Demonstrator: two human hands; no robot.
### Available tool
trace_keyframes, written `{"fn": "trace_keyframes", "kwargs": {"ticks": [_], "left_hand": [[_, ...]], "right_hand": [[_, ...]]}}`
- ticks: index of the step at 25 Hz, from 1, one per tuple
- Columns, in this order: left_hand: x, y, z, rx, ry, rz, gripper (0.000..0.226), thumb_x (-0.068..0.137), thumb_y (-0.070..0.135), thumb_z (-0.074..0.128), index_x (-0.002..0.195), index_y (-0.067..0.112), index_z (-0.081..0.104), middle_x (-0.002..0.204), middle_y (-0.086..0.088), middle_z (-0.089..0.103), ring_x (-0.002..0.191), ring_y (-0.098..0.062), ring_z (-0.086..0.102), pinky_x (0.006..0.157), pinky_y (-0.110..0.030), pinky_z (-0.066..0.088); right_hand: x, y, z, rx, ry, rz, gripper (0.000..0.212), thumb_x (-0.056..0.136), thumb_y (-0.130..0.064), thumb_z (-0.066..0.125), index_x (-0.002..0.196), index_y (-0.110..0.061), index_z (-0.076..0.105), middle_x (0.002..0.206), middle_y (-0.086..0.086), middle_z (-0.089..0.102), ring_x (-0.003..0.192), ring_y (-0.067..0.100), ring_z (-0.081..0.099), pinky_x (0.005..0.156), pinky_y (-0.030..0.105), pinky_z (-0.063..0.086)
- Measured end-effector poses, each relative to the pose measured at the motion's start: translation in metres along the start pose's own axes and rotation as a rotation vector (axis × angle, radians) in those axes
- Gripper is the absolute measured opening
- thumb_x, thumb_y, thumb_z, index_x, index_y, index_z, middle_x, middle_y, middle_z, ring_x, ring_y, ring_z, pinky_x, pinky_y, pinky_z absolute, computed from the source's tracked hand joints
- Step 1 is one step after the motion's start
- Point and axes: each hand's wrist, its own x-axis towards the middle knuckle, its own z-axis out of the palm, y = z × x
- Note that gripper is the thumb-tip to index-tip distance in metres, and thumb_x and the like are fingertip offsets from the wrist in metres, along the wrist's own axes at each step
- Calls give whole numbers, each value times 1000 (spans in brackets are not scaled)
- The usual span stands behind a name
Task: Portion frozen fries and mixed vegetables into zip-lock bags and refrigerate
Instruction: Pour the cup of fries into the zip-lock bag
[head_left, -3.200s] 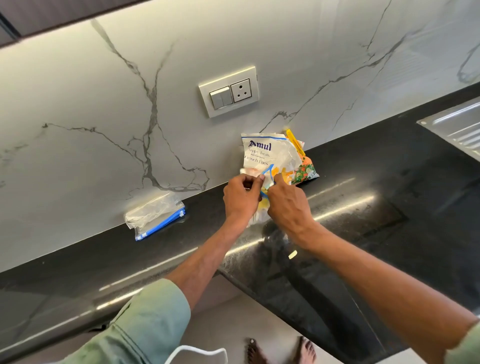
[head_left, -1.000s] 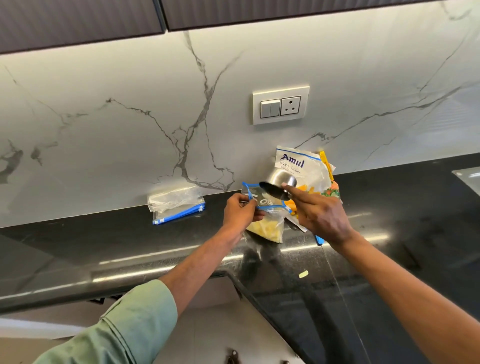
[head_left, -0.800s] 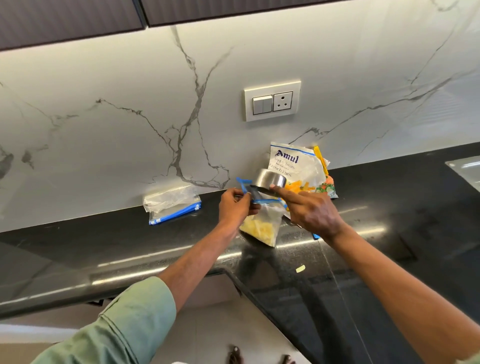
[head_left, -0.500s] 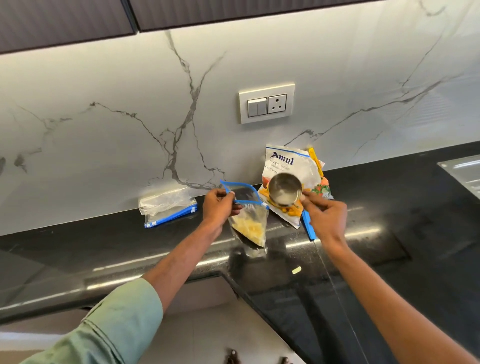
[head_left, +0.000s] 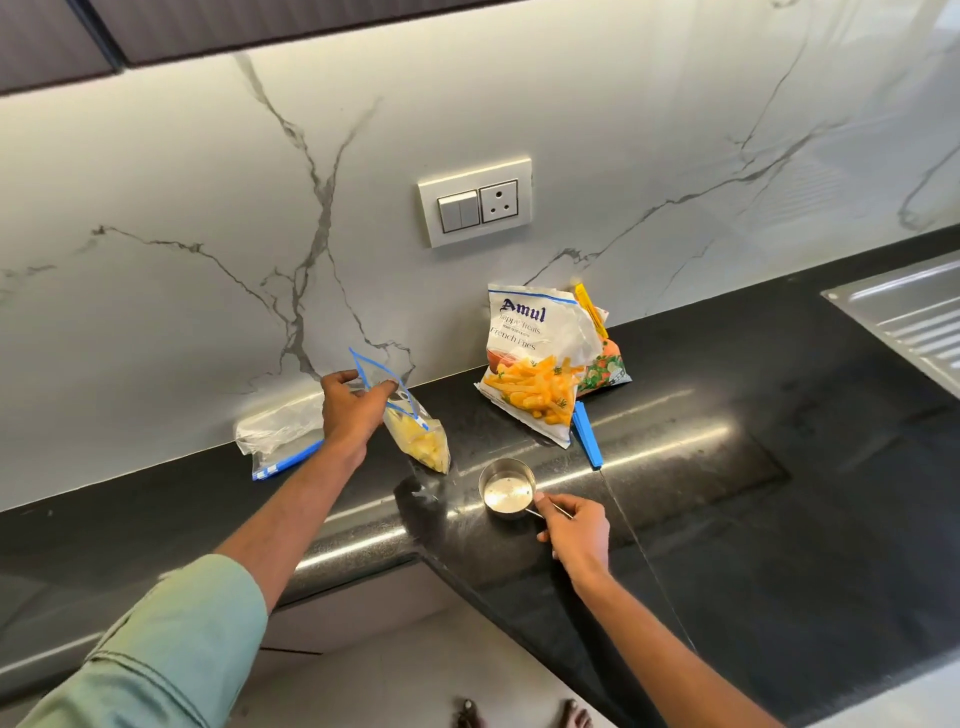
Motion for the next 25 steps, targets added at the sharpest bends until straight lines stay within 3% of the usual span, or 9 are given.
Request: {"fn": "trace_keyframes", "kwargs": {"ticks": [3,5,10,13,18,20,21,23,25], "left_hand": [[-6,-8,-1,-62,-27,-45,83,64,58,85,129,30,44,123,-5,62,110,-25,63,92,-44,55],[-14,-8,-3,-164,-65,-100,78,77,53,82,138,26,42,127,-2,57,116,-22,57,104,-47,48],[-25,-7,-9,-155,-65,-43,70,86,57,73,140,26,41,131,-4,53,122,-22,53,111,-50,44],[-41,-5,-8,-3,34,201,61,91,55,68,139,28,41,142,-7,44,131,-21,48,108,-40,43],[-81,-2,-1,147,91,689,51,96,39,69,139,28,44,138,2,41,127,-15,46,109,-46,43],[-92,2,6,309,14,938,51,95,39,70,138,23,47,138,0,44,129,-18,47,110,-40,40],[-97,8,13,374,-84,970,54,95,43,69,139,23,46,138,1,45,128,-16,48,108,-36,41],[-101,24,37,441,-308,786,65,90,59,67,140,28,40,137,4,48,124,-11,52,102,-32,44],[-92,43,67,338,-475,399,75,80,76,66,133,27,44,131,4,60,118,-14,62,100,-36,51]], "right_hand": [[-1,-1,-6,-259,108,-146,36,91,-58,72,107,-26,78,91,-17,74,72,2,71,70,22,57],[7,-7,-10,-374,265,-277,45,87,-70,67,108,-31,74,97,-17,72,86,1,67,78,30,58],[64,-84,-19,-117,273,-382,73,90,-60,73,147,-23,49,137,2,57,114,12,58,93,33,46],[103,-124,-18,-143,197,-496,78,91,-51,76,155,-27,40,153,3,45,131,13,47,104,37,44],[126,-145,-14,-270,194,-494,58,87,-40,84,130,-5,68,151,11,51,140,28,47,110,43,42],[114,-137,-11,-218,226,-555,50,81,-36,89,118,-6,75,152,8,49,140,26,46,112,43,43],[106,-133,-8,-201,226,-593,44,78,-34,91,111,-7,78,153,7,49,140,26,46,114,44,43],[84,-119,2,-251,220,-727,29,77,-27,92,98,-10,82,154,9,50,142,28,45,115,43,39],[64,-100,16,-360,195,-924,17,76,-22,92,89,-15,84,153,12,53,139,31,48,110,42,42]]}}
